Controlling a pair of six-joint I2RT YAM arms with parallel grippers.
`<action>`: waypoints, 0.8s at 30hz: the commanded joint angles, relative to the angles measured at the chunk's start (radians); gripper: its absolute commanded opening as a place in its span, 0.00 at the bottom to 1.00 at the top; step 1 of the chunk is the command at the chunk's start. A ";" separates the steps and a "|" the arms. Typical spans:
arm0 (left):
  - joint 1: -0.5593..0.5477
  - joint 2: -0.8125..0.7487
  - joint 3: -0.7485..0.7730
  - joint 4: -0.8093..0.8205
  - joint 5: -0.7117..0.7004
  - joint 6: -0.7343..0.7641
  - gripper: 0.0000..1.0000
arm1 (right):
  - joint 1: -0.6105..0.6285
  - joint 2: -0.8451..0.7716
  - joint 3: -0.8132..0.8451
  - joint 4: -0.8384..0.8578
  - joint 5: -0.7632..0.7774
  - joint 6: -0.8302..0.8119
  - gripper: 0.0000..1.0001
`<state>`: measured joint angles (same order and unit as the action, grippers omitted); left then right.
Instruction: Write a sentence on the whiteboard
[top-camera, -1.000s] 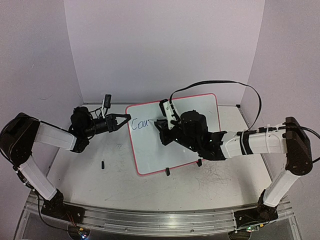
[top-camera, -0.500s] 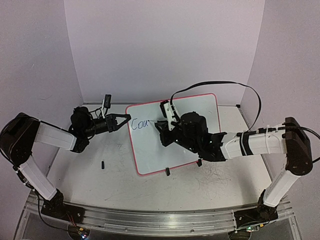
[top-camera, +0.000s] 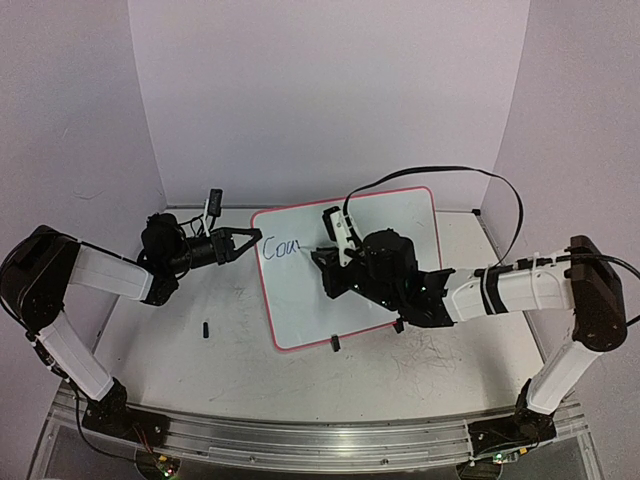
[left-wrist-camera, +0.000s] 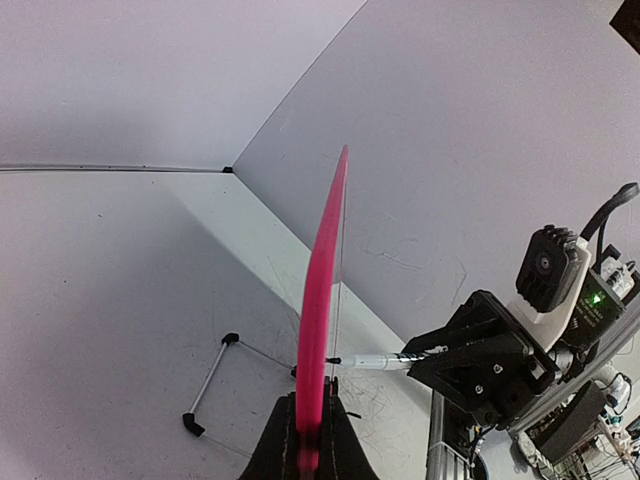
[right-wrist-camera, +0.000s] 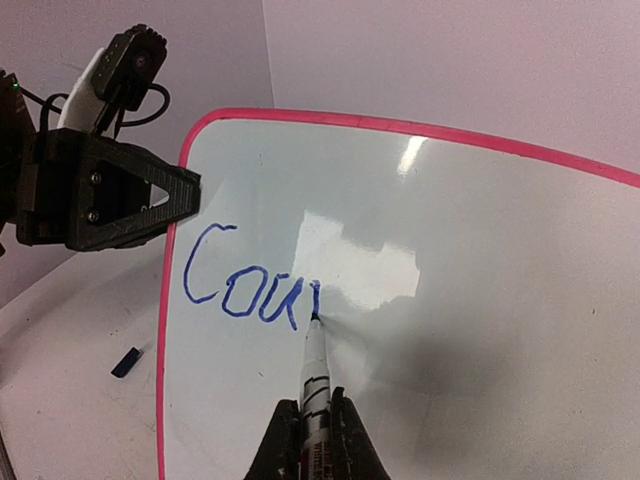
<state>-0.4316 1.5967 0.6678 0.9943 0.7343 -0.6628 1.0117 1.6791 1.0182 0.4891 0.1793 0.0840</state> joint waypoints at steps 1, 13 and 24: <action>-0.010 -0.001 0.007 0.011 0.025 -0.018 0.00 | 0.001 -0.029 -0.022 -0.003 -0.001 0.023 0.00; -0.010 -0.006 0.001 0.011 0.023 -0.018 0.00 | 0.003 -0.027 -0.018 -0.004 -0.002 0.028 0.00; -0.010 -0.002 0.005 0.011 0.026 -0.020 0.00 | 0.001 -0.008 0.014 0.023 0.024 0.015 0.00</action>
<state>-0.4320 1.5967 0.6674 0.9947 0.7341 -0.6628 1.0153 1.6772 1.0023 0.4974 0.1662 0.1020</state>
